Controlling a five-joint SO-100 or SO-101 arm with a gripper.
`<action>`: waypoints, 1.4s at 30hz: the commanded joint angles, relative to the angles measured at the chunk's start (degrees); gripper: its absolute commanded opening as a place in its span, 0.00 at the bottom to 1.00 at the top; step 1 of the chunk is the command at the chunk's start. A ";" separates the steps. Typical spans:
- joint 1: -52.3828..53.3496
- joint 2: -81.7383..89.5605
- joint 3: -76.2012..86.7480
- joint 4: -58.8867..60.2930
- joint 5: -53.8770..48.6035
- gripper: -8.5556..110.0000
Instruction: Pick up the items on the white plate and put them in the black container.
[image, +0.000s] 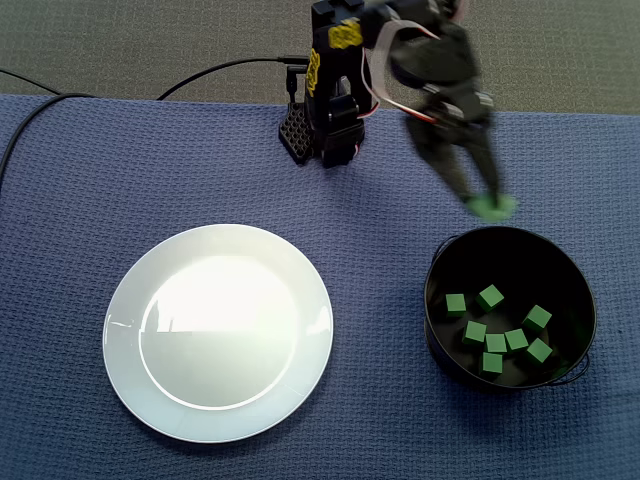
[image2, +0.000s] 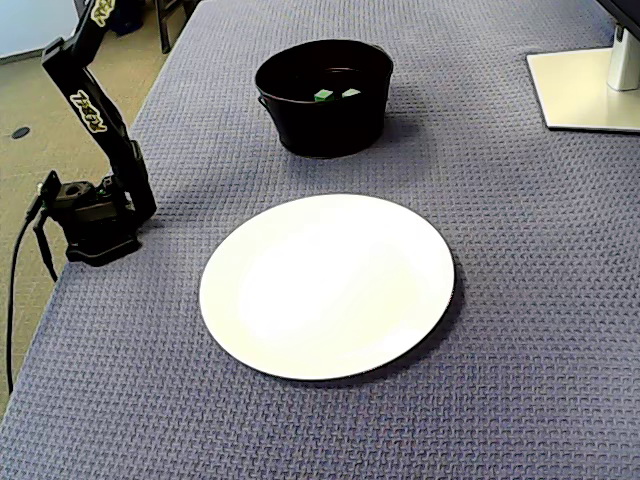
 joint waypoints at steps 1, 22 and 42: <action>-7.65 -0.53 10.55 -10.02 -0.09 0.07; -9.05 -20.48 19.60 -12.83 -2.64 0.44; 35.95 26.81 27.69 -9.84 -59.24 0.33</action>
